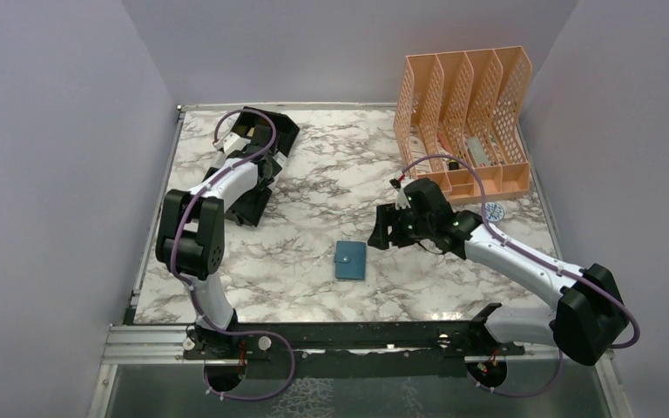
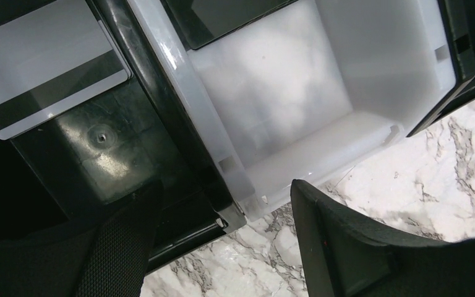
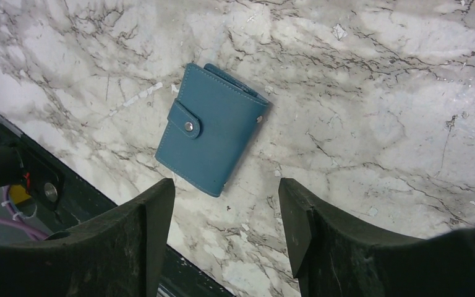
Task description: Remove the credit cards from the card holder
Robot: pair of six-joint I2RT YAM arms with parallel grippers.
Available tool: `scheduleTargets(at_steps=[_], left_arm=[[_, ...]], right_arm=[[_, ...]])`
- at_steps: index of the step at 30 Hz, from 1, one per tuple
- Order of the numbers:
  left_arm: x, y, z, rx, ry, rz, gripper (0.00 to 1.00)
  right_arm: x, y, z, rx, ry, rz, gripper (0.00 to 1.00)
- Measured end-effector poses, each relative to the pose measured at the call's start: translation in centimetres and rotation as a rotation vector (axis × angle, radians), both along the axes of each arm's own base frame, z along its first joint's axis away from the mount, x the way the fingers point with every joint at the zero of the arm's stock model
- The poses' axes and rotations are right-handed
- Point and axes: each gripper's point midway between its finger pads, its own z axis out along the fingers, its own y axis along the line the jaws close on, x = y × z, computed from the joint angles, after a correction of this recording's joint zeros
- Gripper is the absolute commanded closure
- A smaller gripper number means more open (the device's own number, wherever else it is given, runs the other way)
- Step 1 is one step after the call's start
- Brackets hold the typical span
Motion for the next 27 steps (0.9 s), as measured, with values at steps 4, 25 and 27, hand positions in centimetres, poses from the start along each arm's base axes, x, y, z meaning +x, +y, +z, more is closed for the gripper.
scheduleTargets(at_steps=[4, 25, 27], left_arm=[[-0.3, 0.0, -0.5, -0.006, 0.016, 0.01, 0.3], [-0.7, 0.1, -0.8, 0.008, 0.038, -0.014, 0.52], [-0.8, 0.1, -0.8, 0.011, 0.04, -0.018, 0.54]], right_arm=[[0.1, -0.1, -0.3, -0.01, 0.004, -0.004, 0.36], [0.1, -0.6, -1.2, -0.068, 0.038, -0.017, 0.36], [0.1, -0.6, -1.2, -0.068, 0.038, -0.017, 0.36]])
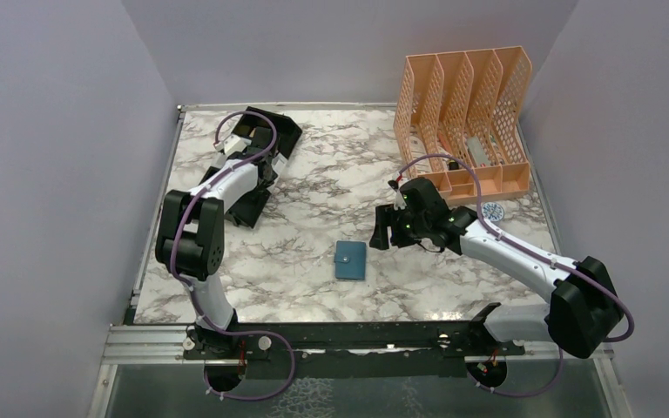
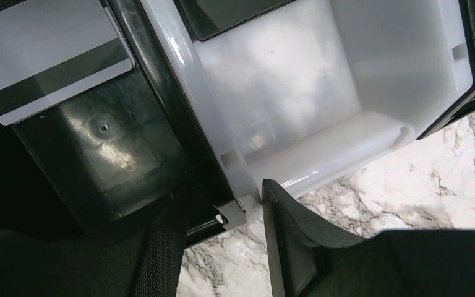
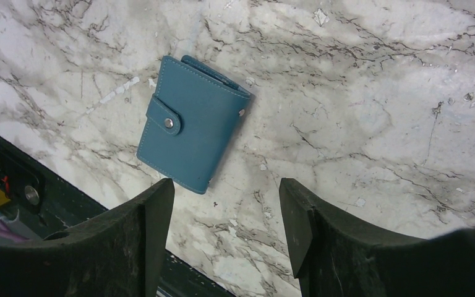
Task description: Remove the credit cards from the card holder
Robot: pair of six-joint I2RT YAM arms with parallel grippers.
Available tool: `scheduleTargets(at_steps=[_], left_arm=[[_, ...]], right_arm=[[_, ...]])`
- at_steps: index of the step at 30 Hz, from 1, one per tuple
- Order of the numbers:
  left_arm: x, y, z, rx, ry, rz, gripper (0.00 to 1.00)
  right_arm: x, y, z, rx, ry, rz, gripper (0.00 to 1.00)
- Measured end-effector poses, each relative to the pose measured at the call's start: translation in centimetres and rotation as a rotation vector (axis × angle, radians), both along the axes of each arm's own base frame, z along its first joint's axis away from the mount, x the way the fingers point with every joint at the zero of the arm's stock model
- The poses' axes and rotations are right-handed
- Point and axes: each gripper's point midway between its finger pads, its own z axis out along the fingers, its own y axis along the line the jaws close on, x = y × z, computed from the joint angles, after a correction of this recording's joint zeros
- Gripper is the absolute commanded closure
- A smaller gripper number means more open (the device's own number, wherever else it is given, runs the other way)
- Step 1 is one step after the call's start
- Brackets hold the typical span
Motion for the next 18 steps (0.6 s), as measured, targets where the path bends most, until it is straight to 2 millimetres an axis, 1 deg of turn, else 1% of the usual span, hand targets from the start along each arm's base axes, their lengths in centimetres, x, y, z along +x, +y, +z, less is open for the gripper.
scheduleTargets(at_steps=[3, 12, 18], left_arm=[[-0.2, 0.1, 0.0, 0.004, 0.003, -0.006, 0.61], [-1.0, -0.6, -0.1, 0.024, 0.017, -0.055, 0.68], [-1.9, -2.6, -0.1, 0.042, 0.029, -0.135, 0.69]], right_arm=[[0.0, 0.0, 0.0, 0.0, 0.0, 0.0, 0.36], [0.0, 0.0, 0.0, 0.001, 0.0, -0.001, 0.36], [0.1, 0.0, 0.0, 0.001, 0.001, -0.01, 0.36]])
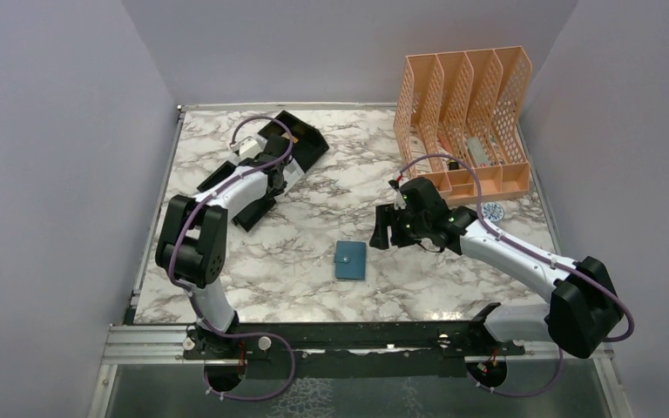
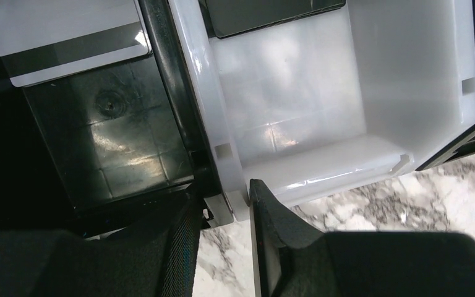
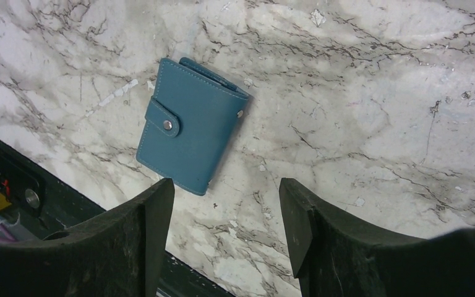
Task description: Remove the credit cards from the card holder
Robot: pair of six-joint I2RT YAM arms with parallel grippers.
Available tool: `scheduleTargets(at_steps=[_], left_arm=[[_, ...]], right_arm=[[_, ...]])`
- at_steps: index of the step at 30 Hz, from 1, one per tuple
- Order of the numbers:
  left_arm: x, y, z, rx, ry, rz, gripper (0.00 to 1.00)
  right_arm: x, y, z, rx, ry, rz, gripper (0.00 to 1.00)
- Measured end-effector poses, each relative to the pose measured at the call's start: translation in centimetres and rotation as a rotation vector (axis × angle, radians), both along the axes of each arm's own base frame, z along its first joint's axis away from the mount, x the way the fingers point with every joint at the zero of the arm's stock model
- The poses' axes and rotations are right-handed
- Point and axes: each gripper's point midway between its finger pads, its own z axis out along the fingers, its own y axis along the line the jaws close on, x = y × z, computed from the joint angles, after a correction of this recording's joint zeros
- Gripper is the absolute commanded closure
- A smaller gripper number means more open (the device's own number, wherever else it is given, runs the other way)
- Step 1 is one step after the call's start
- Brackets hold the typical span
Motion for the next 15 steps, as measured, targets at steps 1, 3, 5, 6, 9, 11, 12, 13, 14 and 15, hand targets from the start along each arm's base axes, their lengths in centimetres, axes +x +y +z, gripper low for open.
scheduleTargets(at_steps=[1, 3, 5, 6, 9, 11, 12, 13, 14, 15], left_arm=[[-0.1, -0.5, 0.0, 0.004, 0.001, -0.019, 0.69], [-0.5, -1.6, 0.0, 0.014, 0.001, -0.059, 0.69], [-0.9, -2.8, 0.0, 0.02, 0.002, -0.101, 0.69], [-1.2, -3.4, 0.0, 0.023, 0.001, -0.123, 0.69], [-1.9, -4.9, 0.0, 0.032, -0.002, -0.184, 0.71], [-2.4, -5.8, 0.0, 0.04, -0.006, -0.229, 0.71], [-2.6, -6.2, -0.1, 0.044, -0.009, -0.25, 0.71], [-2.8, -6.6, -0.1, 0.051, -0.011, -0.27, 0.71], [-3.0, -7.0, -0.1, 0.056, -0.015, -0.293, 0.71], [-3.1, -7.4, -0.1, 0.06, -0.019, -0.314, 0.71]], right_arm=[[0.0, 0.0, 0.0, -0.002, -0.001, -0.003, 0.36], [0.2, -0.1, 0.0, -0.006, -0.004, -0.013, 0.36], [0.3, -0.3, -0.1, -0.013, -0.008, -0.027, 0.36], [0.4, -0.4, -0.1, -0.016, -0.009, -0.035, 0.36], [0.6, -0.7, -0.2, -0.024, -0.014, -0.06, 0.36], [0.6, -1.0, -0.3, -0.031, -0.018, -0.078, 0.36], [0.6, -1.2, -0.3, -0.033, -0.02, -0.085, 0.36], [0.6, -1.4, -0.3, -0.035, -0.024, -0.096, 0.36], [0.6, -1.6, -0.3, -0.035, -0.028, -0.107, 0.36], [0.6, -1.7, -0.2, -0.037, -0.034, -0.115, 0.36]])
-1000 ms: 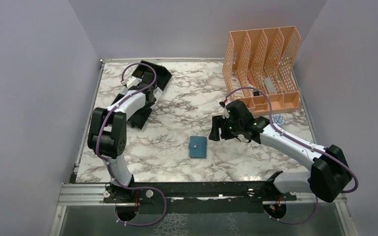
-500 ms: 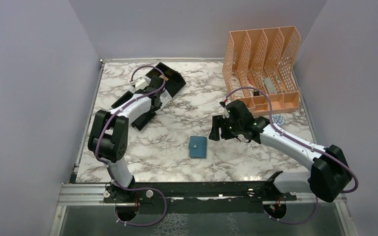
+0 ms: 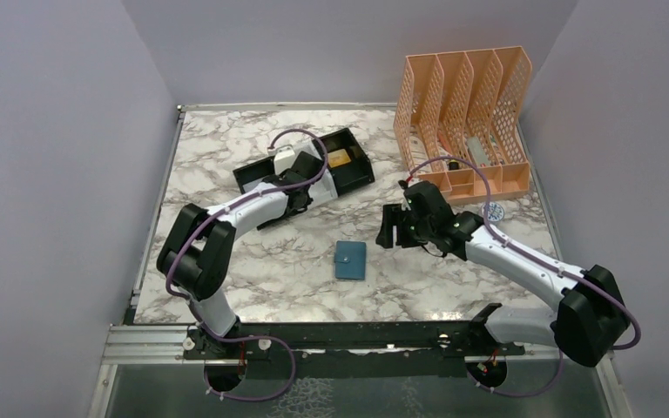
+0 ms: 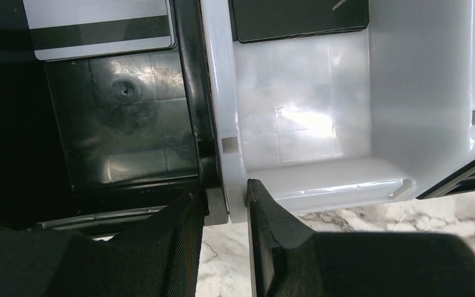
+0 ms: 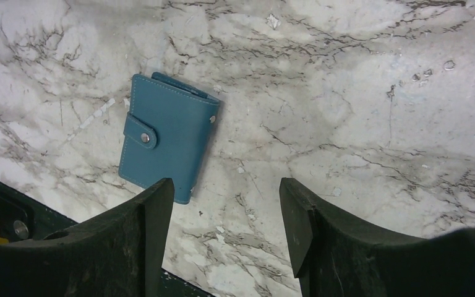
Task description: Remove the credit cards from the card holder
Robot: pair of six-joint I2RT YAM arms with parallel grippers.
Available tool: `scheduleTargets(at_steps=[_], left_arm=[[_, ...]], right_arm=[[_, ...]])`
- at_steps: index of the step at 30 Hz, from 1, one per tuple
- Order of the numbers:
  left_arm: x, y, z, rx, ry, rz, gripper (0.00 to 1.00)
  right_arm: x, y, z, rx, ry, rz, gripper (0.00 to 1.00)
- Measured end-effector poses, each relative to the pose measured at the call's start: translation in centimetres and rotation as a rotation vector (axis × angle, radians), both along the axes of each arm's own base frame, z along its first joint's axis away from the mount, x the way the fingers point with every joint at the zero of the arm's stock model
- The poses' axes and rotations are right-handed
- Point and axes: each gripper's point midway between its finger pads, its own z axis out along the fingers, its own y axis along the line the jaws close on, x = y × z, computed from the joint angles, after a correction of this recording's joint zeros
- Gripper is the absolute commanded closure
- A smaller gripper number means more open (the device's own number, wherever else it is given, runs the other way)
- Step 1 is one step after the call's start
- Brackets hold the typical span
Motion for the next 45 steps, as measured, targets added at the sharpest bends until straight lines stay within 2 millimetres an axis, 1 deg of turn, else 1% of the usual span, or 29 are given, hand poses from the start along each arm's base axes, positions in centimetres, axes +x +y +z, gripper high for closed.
scheduleTargets(at_steps=[7, 11, 15, 18, 22, 24, 29, 31, 34, 38, 39, 40, 42, 45], left_arm=[[-1.0, -3.0, 0.1, 0.035, -0.016, -0.152, 0.71], [-1.6, -4.5, 0.2, 0.053, -0.017, -0.235, 0.71], [-2.0, -5.4, 0.1, 0.066, -0.022, -0.287, 0.7], [-2.1, -5.5, 0.2, 0.07, -0.025, -0.306, 0.64], [-2.3, -5.6, 0.1, 0.075, -0.016, -0.332, 0.47], [-2.4, -5.8, 0.0, 0.069, -0.007, -0.347, 0.41], [-2.9, -6.5, 0.1, 0.033, 0.005, -0.379, 0.25], [-3.2, -6.7, 0.6, 0.015, -0.002, -0.387, 0.22], [-3.5, -6.7, 2.0, -0.012, -0.031, -0.393, 0.19], [-4.1, -6.3, 4.8, -0.051, -0.098, -0.396, 0.16], [-4.2, -6.3, 4.9, -0.056, -0.101, -0.399, 0.16], [-4.7, -6.0, 5.9, -0.074, -0.127, -0.402, 0.16], [-5.7, -5.9, 6.6, -0.11, -0.152, -0.425, 0.15], [-8.0, -5.8, 6.3, -0.166, -0.15, -0.484, 0.15]], right_arm=[[0.3, -0.9, 0.7, 0.008, -0.037, -0.062, 0.35], [0.1, -1.2, 0.6, 0.014, -0.04, -0.09, 0.35], [-0.2, -1.6, 0.3, 0.02, -0.034, -0.113, 0.35], [-0.2, -1.7, 0.4, 0.023, -0.038, -0.121, 0.35], [-0.2, -1.7, 0.4, 0.027, -0.043, -0.122, 0.34], [-0.2, -1.5, 0.4, 0.032, -0.041, -0.114, 0.34], [-0.5, -0.2, 0.1, 0.078, -0.016, -0.064, 0.34], [-0.8, 0.6, -0.2, 0.105, 0.001, -0.034, 0.34], [-1.3, 1.7, -0.9, 0.144, 0.034, 0.015, 0.36], [-2.0, 3.2, -2.6, 0.182, 0.103, 0.074, 0.43], [-2.2, 3.6, -3.0, 0.193, 0.123, 0.088, 0.44], [-2.3, 3.8, -3.4, 0.199, 0.137, 0.095, 0.46], [-2.6, 4.4, -4.2, 0.216, 0.168, 0.109, 0.47], [-2.8, 5.0, -5.3, 0.233, 0.206, 0.118, 0.5]])
